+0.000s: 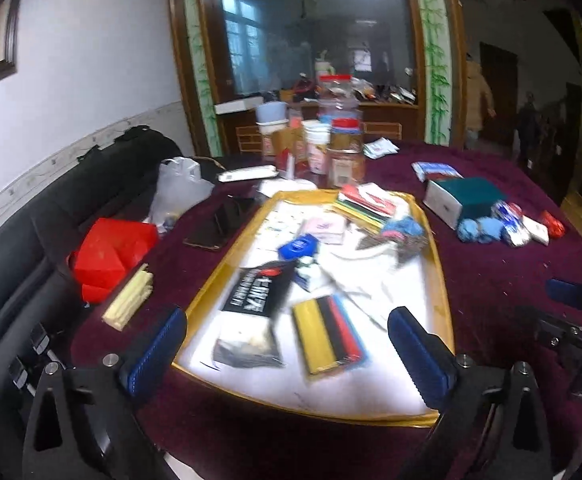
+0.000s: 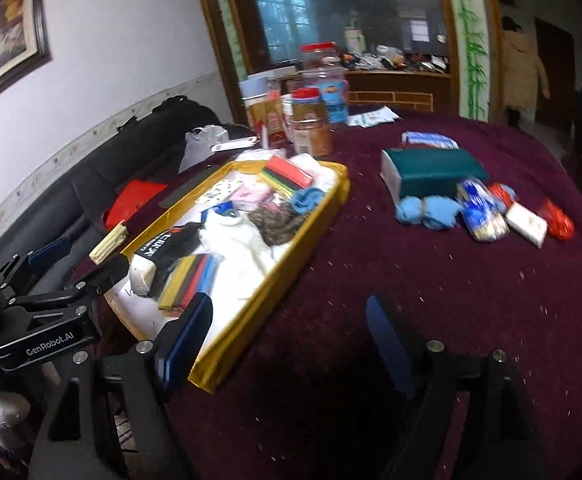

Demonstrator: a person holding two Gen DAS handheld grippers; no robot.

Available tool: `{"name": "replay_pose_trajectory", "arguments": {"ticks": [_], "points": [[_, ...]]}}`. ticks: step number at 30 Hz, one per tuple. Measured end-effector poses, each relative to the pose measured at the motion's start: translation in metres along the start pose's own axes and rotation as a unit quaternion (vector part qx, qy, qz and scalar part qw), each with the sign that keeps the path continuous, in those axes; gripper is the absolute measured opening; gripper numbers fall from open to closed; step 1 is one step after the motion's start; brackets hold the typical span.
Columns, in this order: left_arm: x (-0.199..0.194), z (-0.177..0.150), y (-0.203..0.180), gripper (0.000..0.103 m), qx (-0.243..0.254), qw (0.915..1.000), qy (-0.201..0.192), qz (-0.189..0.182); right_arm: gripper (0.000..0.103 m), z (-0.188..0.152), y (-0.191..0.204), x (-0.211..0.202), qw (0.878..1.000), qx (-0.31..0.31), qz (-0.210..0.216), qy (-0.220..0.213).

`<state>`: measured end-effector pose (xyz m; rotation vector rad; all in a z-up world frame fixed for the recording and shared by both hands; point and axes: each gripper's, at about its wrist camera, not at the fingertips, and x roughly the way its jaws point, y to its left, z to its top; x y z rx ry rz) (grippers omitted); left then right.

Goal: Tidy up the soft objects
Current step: 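Release the white bag in the tray and move both tools toward the teal box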

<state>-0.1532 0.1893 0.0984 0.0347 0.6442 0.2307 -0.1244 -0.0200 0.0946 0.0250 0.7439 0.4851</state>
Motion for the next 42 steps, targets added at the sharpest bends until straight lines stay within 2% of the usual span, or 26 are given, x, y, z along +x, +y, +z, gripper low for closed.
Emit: {"name": "replay_pose_trajectory", "arguments": {"ticks": [9, 16, 38, 42], "points": [[-0.002, -0.003, -0.042, 0.102, 0.032, 0.9985, 0.033, -0.029, 0.08, -0.017, -0.031, -0.015, 1.0, 0.028, -0.009, -0.006], [-0.002, -0.006, -0.064, 0.102, 0.054, 0.9972, 0.04, -0.033, 0.08, -0.026, -0.045, -0.023, 0.999, 0.037, -0.018, -0.011], [0.009, -0.013, -0.07, 0.102, 0.064, 0.9959, 0.056, -0.03, 0.081, -0.035, -0.046, -0.011, 0.999, 0.043, -0.017, 0.009], [0.01, -0.013, -0.072, 0.102, 0.065, 0.9951, 0.061, -0.044, 0.081, -0.035, -0.05, -0.011, 0.999, 0.045, -0.021, 0.01]]}}
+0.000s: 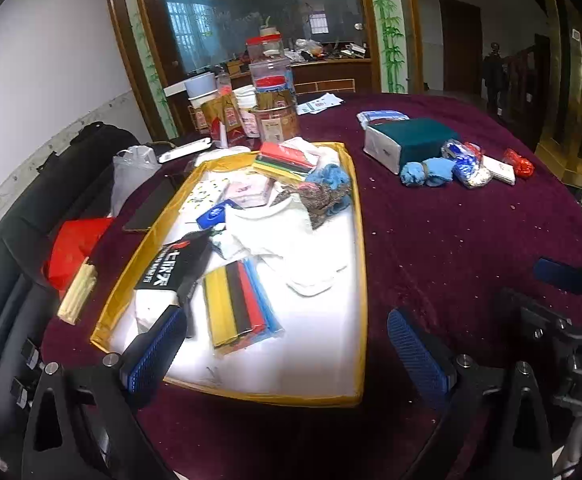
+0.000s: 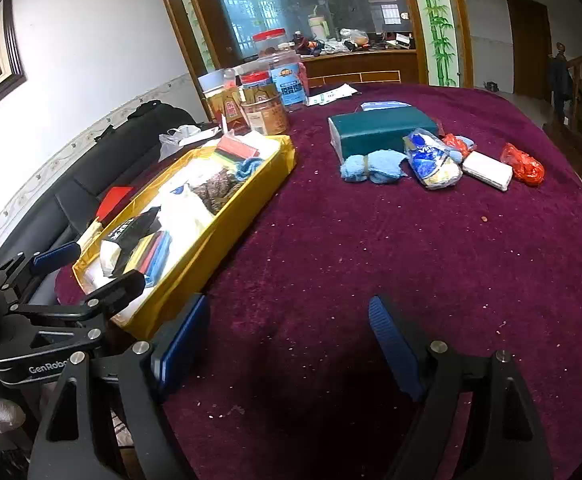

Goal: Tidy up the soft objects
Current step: 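Release the white bag in the tray and move both tools toward the teal box, then grasp the light blue yarn skein with the left tool while the right tool grasps the blue-and-gold packet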

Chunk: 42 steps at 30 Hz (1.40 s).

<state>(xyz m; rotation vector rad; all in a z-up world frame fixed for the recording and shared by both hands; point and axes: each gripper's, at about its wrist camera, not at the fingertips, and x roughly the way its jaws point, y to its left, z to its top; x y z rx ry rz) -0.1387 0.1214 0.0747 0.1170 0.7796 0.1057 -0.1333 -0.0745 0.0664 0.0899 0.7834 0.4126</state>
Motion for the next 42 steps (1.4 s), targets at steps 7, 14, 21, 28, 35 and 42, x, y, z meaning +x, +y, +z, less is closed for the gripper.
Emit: {"name": "replay_pose_trajectory", "arguments": {"ticks": [7, 14, 21, 28, 35, 42], "points": [[0.005, 0.006, -0.015, 0.102, 0.004, 0.9896, 0.027, -0.141, 0.081, 0.021, -0.058, -0.018, 0.997, 0.054, -0.046, -0.018], [0.024, 0.049, -0.041, 0.102, -0.027, 0.965, 0.078, -0.249, 0.082, 0.066, -0.144, -0.017, 0.985, 0.136, -0.09, -0.049], [0.004, 0.087, -0.055, 0.102, -0.015, 0.9711, 0.039, -0.235, 0.081, 0.121, -0.169, 0.075, 0.99, 0.123, -0.068, 0.01], [0.041, 0.112, -0.062, 0.102, -0.034, 0.9763, 0.056, -0.206, 0.032, 0.124, -0.175, 0.14, 0.989, 0.127, -0.028, 0.068], [0.109, 0.137, -0.1, 0.102, -0.021, 0.9818, 0.077, -0.172, 0.032, 0.086, -0.186, 0.081, 0.986, 0.157, -0.023, 0.046], [0.167, 0.148, -0.123, 0.102, -0.055, 0.9853, 0.097, -0.129, 0.033, 0.078, -0.205, 0.086, 0.979, 0.2, 0.009, 0.047]]}}
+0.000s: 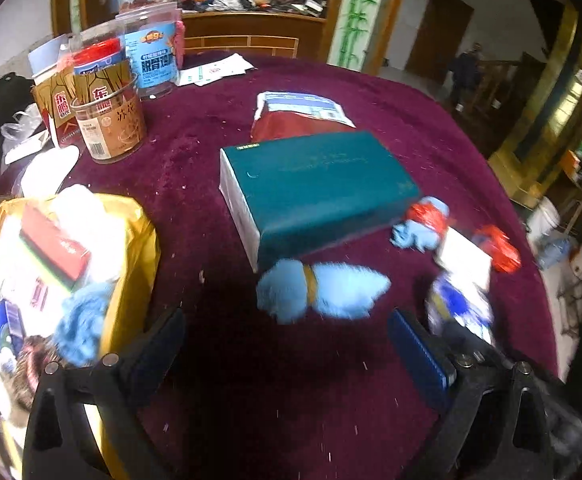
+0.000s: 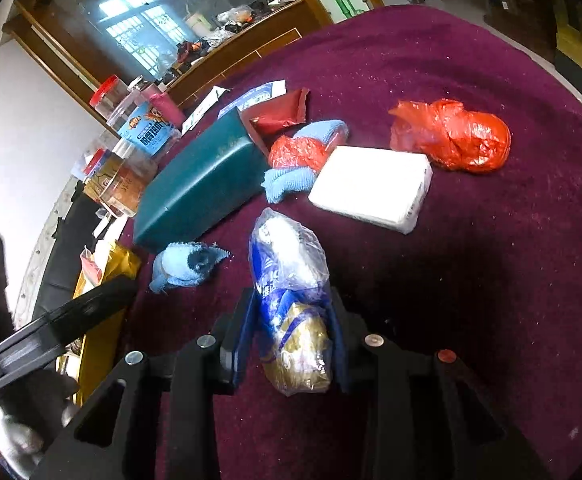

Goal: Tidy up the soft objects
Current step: 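Grasp the light blue yarn skein with the left tool while the right tool grasps the blue-and-gold packet, then carry the yarn skein and the blue-and-gold packet over the tray with both tools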

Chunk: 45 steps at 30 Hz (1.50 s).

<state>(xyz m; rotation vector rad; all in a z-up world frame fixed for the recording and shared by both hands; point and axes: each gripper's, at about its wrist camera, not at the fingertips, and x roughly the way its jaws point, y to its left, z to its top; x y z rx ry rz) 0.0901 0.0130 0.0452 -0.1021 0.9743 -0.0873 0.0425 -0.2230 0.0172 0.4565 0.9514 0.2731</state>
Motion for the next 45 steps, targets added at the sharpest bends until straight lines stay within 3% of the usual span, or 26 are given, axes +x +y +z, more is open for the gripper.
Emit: {"name": "replay_pose_trajectory", "arguments": {"ticks": [6, 8, 10, 12, 13, 15, 22, 27, 31, 35, 40, 45], "points": [[0.035, 0.002, -0.017, 0.102, 0.034, 0.9976, -0.008, 0.059, 0.034, 0.002, -0.004, -0.002, 1.0, 0.007, -0.007, -0.005], [0.045, -0.003, -0.019, 0.101, 0.039, 0.9975, 0.005, 0.058, 0.034, 0.002, -0.006, -0.003, 1.0, 0.014, -0.006, -0.007], [0.044, -0.006, -0.014, 0.08, 0.019, 0.9995, 0.011, 0.023, 0.034, 0.003, -0.008, -0.005, 1.0, 0.016, -0.009, -0.012], [0.036, -0.004, -0.009, 0.05, 0.007, 0.9993, 0.018, -0.031, 0.034, 0.003, -0.008, -0.006, 1.0, 0.018, -0.01, -0.017], [0.032, -0.004, -0.007, 0.041, -0.001, 0.9988, 0.024, -0.043, 0.034, 0.003, -0.008, -0.006, 1.0, 0.017, -0.01, -0.018], [0.021, -0.006, -0.002, 0.034, -0.008, 0.9975, 0.025, -0.066, 0.034, 0.003, -0.006, -0.006, 1.0, 0.012, -0.014, -0.019], [-0.04, -0.033, 0.017, 0.032, -0.003, 0.9924, 0.0, -0.123, 0.034, 0.002, -0.007, -0.005, 0.999, 0.005, -0.024, -0.025], [-0.103, -0.051, 0.065, 0.032, -0.041, 0.9842, -0.028, -0.17, 0.034, 0.002, -0.007, -0.006, 0.999, -0.003, -0.032, -0.035], [-0.151, -0.072, 0.118, 0.032, -0.057, 0.9866, -0.066, -0.138, 0.034, 0.002, -0.007, -0.008, 0.999, -0.004, -0.031, -0.041], [-0.178, -0.101, 0.18, 0.033, -0.086, 0.9902, -0.085, -0.07, 0.034, 0.001, -0.004, -0.009, 0.998, -0.011, -0.04, -0.048], [-0.186, -0.131, 0.227, 0.033, -0.106, 0.9908, -0.079, -0.026, 0.033, -0.001, 0.015, -0.019, 0.996, -0.03, -0.048, -0.063], [-0.166, -0.145, 0.245, 0.033, -0.109, 0.9923, -0.053, -0.025, 0.033, -0.021, 0.076, -0.039, 0.997, -0.067, 0.011, -0.049]]}}
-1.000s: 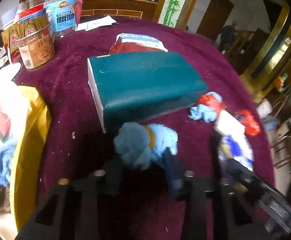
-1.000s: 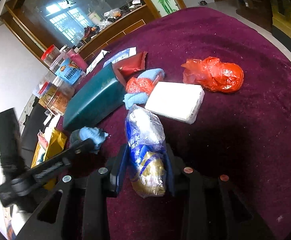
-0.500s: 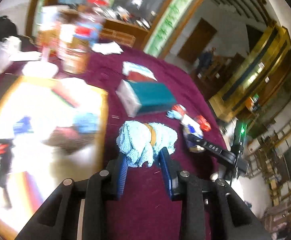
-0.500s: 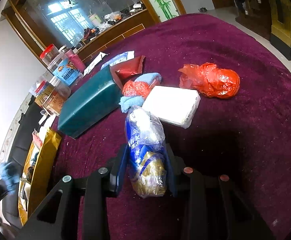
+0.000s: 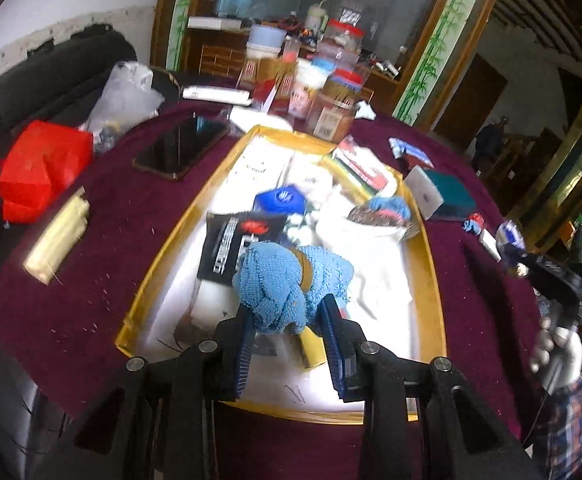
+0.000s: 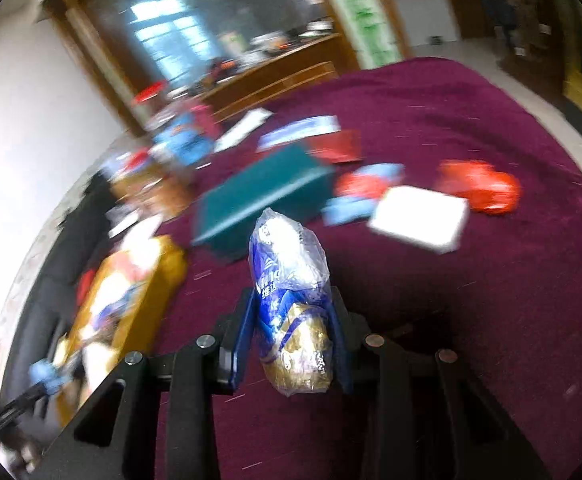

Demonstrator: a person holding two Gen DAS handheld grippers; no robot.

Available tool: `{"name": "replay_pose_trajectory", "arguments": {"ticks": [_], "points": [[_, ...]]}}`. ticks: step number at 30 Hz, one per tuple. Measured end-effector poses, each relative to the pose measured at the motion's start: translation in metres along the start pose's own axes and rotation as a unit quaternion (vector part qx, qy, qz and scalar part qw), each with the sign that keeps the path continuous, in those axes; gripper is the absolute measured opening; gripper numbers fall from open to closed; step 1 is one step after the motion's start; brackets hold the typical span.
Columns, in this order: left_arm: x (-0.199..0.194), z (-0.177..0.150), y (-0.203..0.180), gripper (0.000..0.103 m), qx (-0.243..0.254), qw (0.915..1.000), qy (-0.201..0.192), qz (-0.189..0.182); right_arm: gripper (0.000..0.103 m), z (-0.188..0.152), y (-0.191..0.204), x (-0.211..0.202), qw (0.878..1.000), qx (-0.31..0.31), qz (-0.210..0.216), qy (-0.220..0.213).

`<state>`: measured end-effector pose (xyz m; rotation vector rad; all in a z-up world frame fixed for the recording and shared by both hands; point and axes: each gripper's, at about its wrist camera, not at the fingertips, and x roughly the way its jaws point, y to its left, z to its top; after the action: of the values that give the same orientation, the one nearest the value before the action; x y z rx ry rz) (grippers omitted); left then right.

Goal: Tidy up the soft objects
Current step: 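Carry the yarn skein and the blue-and-gold packet over the tray with both tools, then open both tools to drop the skein and packet in the tray, then withdraw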

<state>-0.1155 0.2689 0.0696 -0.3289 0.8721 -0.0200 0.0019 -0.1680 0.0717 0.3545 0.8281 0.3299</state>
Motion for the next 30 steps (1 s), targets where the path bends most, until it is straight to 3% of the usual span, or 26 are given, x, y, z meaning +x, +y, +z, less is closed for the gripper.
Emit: {"name": "replay_pose_trajectory", "arguments": {"ticks": [3, 5, 7, 11, 14, 17, 21, 24, 26, 28, 30], "points": [[0.014, -0.001, -0.003, 0.036, 0.007, 0.9999, 0.009, -0.006, 0.033, -0.013, 0.056, -0.005, 0.998, -0.046, 0.047, 0.022], [0.024, -0.003, -0.005, 0.047, 0.013, 0.9997, 0.02, 0.001, 0.033, -0.026, 0.094, -0.003, 0.993, -0.075, 0.08, 0.046], [0.031, -0.005, -0.002, 0.059, 0.012, 0.9993, 0.035, 0.009, 0.034, -0.042, 0.134, 0.005, 0.985, -0.104, 0.114, 0.077], [0.019, -0.011, 0.006, 0.064, -0.003, 0.9994, 0.033, -0.015, 0.034, -0.079, 0.197, 0.025, 0.965, -0.168, 0.141, 0.141], [-0.003, -0.013, 0.016, 0.066, -0.014, 0.9997, 0.005, -0.019, 0.034, -0.103, 0.228, 0.051, 0.952, -0.208, 0.125, 0.186], [-0.028, -0.012, 0.028, 0.072, -0.024, 0.9989, -0.04, -0.008, 0.034, -0.114, 0.241, 0.075, 0.949, -0.225, 0.083, 0.207], [-0.043, -0.009, 0.037, 0.077, -0.027, 0.9965, -0.078, 0.012, 0.033, -0.104, 0.242, 0.098, 0.954, -0.225, 0.024, 0.198], [-0.045, -0.007, 0.038, 0.077, -0.029, 0.9961, -0.083, 0.013, 0.033, -0.101, 0.244, 0.109, 0.952, -0.236, -0.009, 0.195], [-0.046, -0.007, 0.034, 0.077, -0.023, 0.9953, -0.091, 0.023, 0.039, -0.099, 0.242, 0.106, 0.954, -0.227, 0.009, 0.195], [-0.048, -0.009, 0.028, 0.078, -0.014, 0.994, -0.102, 0.036, 0.058, -0.098, 0.243, 0.089, 0.959, -0.222, 0.029, 0.175], [-0.051, -0.009, 0.021, 0.081, -0.006, 0.9918, -0.117, 0.052, 0.066, -0.098, 0.243, 0.064, 0.964, -0.228, 0.032, 0.136]]}}
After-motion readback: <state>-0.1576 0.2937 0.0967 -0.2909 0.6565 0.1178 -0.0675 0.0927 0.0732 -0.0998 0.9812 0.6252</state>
